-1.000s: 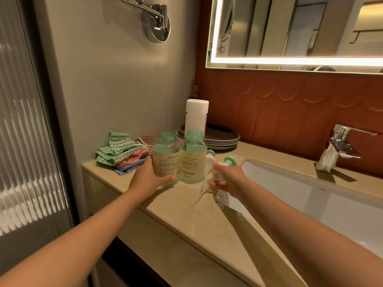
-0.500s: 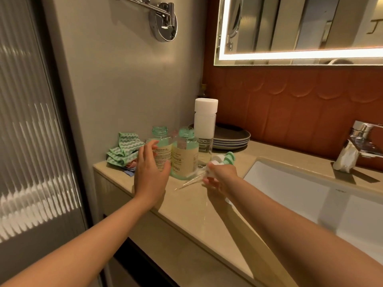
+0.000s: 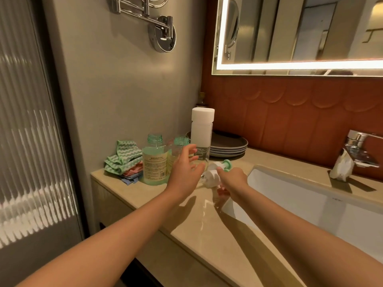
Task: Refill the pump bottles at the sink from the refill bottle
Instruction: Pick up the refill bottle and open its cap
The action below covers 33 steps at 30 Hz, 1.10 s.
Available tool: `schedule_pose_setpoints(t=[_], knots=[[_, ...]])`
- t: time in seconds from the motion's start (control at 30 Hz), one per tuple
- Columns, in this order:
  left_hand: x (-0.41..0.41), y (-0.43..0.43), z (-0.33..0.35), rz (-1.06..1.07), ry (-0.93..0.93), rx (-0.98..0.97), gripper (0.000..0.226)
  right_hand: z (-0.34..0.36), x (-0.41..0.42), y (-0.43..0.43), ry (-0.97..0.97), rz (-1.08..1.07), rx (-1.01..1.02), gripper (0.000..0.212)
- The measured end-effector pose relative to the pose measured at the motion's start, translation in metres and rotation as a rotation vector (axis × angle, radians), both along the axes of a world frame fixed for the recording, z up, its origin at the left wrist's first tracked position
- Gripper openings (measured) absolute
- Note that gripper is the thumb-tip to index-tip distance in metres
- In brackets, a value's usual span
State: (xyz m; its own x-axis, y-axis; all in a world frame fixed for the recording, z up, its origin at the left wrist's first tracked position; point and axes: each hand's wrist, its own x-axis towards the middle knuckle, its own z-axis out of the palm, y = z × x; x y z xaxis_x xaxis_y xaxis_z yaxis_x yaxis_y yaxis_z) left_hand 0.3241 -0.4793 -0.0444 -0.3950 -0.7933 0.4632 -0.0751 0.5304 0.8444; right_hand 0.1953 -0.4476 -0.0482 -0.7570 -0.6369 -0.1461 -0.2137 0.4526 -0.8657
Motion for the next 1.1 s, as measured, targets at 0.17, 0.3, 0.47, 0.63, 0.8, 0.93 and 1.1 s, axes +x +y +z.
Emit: schedule_pose_setpoints(t=[0.17,0.3,0.47,0.63,0.8,0.93,1.1], knots=[[-0.015,0.004,0.007,0.080,-0.007,0.032,0.038,0.011,-0.015,-0.008,0.224,-0.002,-0.277,0.042],[-0.011,-0.001,0.005,0.116,-0.015,0.071,0.032,0.035,-0.013,-0.019,0.191,0.139,-0.450,0.063],[-0.005,-0.009,0.004,0.207,-0.107,-0.046,0.016,0.046,-0.012,-0.040,0.131,0.288,-0.468,0.088],[-0.002,-0.019,-0.007,0.254,-0.069,-0.026,0.009,0.047,-0.012,-0.063,0.011,0.358,-0.480,0.101],[0.000,-0.026,-0.009,0.256,-0.013,0.005,0.008,0.049,-0.013,-0.074,-0.042,0.436,-0.472,0.078],[0.002,-0.027,-0.010,0.233,0.006,-0.011,0.008,0.053,-0.019,-0.077,-0.002,0.448,-0.395,0.074],[0.005,-0.025,-0.009,0.197,0.010,0.002,0.010,0.047,-0.019,-0.077,-0.010,0.418,-0.447,0.072]])
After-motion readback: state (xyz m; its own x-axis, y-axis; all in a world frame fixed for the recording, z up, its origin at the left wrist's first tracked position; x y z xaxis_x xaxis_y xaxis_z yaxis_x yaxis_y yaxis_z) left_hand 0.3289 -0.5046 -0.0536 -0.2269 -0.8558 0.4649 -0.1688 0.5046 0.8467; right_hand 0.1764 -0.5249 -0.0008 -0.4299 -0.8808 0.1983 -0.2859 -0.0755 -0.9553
